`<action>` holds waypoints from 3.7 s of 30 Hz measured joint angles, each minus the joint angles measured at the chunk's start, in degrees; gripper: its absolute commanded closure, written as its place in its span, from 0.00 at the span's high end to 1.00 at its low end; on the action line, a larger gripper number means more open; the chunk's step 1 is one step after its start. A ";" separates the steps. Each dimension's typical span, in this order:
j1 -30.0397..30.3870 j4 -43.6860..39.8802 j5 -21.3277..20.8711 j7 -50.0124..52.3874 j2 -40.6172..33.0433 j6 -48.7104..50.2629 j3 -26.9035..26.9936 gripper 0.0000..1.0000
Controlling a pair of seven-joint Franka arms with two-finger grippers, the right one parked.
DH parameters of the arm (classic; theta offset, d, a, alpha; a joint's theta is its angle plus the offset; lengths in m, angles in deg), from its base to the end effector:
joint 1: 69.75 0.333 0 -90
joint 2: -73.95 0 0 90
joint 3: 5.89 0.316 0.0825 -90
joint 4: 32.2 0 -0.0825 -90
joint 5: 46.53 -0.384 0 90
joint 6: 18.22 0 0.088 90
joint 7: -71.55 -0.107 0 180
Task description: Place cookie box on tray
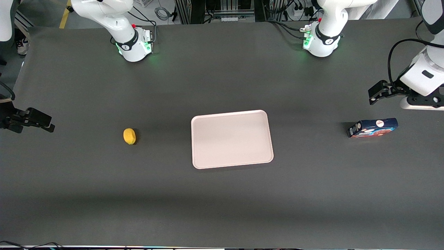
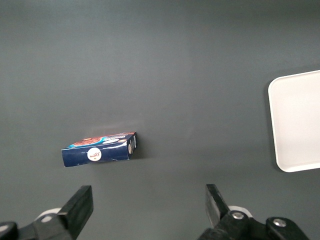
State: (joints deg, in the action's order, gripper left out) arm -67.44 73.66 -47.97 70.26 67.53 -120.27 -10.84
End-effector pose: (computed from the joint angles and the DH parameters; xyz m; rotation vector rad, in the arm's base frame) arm 0.5313 -0.0243 0.5716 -3.1049 0.1133 -0.0707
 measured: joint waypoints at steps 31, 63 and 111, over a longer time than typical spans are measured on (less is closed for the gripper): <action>0.00 -0.79 0.00 0.00 0.00 0.15 0.00 1.00; 0.42 -2.53 -0.49 -16.00 0.18 3.21 1.21 1.00; 1.55 27.12 -1.13 -94.97 -0.27 -29.89 13.53 1.00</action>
State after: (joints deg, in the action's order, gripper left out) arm -65.89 100.78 -49.10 -24.71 67.26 -150.16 2.69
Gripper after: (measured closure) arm 0.000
